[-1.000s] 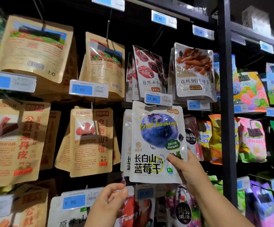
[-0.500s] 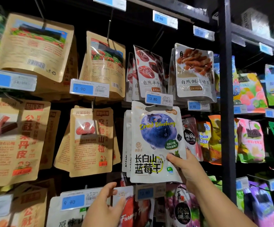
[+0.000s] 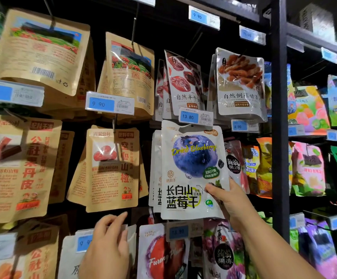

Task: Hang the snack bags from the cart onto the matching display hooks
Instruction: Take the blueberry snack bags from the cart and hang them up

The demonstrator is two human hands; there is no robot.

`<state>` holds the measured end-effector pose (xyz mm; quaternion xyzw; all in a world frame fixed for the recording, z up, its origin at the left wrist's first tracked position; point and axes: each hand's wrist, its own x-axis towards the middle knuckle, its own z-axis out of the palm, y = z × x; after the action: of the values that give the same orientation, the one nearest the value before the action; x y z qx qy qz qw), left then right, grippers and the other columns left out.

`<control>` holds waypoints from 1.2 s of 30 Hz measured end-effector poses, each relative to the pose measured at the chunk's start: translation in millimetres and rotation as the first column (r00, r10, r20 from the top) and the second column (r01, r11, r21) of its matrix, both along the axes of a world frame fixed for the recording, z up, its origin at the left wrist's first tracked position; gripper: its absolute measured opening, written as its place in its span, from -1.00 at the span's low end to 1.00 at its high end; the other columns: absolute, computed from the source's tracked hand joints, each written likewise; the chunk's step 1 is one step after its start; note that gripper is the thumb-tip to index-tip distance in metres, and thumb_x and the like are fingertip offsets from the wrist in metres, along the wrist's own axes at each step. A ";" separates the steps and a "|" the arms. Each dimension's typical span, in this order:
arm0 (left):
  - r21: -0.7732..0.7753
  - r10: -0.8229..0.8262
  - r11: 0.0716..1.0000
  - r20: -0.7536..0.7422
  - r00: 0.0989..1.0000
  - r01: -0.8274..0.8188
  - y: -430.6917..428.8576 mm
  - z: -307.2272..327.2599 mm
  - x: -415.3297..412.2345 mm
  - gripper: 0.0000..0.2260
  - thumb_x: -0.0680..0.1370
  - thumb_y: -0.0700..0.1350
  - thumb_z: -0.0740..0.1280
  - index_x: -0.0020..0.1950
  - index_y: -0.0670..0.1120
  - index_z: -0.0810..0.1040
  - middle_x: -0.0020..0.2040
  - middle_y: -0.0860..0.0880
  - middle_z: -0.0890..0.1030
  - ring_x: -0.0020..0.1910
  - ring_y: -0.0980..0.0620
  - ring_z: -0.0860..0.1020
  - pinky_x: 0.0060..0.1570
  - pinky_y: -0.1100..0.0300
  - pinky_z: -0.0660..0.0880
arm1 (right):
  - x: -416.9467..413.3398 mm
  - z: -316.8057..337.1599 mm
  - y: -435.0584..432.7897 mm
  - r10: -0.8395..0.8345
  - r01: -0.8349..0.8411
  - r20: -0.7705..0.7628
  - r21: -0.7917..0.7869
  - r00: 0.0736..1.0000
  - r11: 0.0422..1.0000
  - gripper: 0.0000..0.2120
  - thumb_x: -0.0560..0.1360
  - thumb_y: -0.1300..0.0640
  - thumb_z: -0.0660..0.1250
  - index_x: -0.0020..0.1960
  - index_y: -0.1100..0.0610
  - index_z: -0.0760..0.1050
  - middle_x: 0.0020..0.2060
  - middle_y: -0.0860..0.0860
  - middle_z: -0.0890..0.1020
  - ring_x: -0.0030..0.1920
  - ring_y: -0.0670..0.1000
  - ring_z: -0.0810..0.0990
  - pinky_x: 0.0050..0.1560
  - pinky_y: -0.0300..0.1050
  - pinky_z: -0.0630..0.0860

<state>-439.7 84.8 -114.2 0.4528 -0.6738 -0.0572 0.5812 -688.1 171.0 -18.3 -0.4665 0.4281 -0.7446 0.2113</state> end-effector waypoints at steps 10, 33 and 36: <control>0.177 -0.076 0.983 0.135 0.988 0.051 0.6 19.8 15.8 -0.78 0.61 -0.03 0.20 0.19 0.20 0.54 0.17 0.16 0.51 0.15 0.15 0.48 -0.02 0.29 0.33 | -2.7 -9.2 -4.1 -0.026 0.027 -0.035 0.038 0.999 0.999 -0.67 0.45 0.36 0.41 0.19 0.19 0.53 -0.05 0.12 0.73 -0.08 0.11 0.72 -0.16 -0.07 0.63; 0.011 0.135 0.990 0.220 0.966 -0.141 4.5 21.7 21.6 -0.85 0.47 0.10 0.40 -0.01 0.36 0.62 -0.29 0.24 0.49 -0.06 0.15 0.36 0.02 0.20 0.26 | -7.8 -9.4 -7.2 0.034 -0.034 0.038 0.022 0.999 0.999 -0.68 0.45 0.35 0.39 0.19 0.19 0.52 -0.01 0.21 0.71 -0.03 0.22 0.69 0.05 0.18 0.61; -0.069 0.152 0.988 0.221 0.963 -0.140 0.4 17.4 20.8 -0.74 0.23 -0.09 0.63 -0.26 0.24 0.67 -0.43 0.27 0.48 -0.12 0.04 0.55 0.10 0.05 0.23 | -10.4 -10.2 -8.0 0.017 -0.018 0.027 0.035 0.999 0.999 -0.65 0.45 0.34 0.40 0.22 0.20 0.50 0.01 0.20 0.70 0.03 0.23 0.68 0.12 0.20 0.58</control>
<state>-418.9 85.2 -96.8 0.4893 -0.7013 0.0554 0.5154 -698.5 163.0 -28.5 -0.4564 0.4343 -0.7411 0.2320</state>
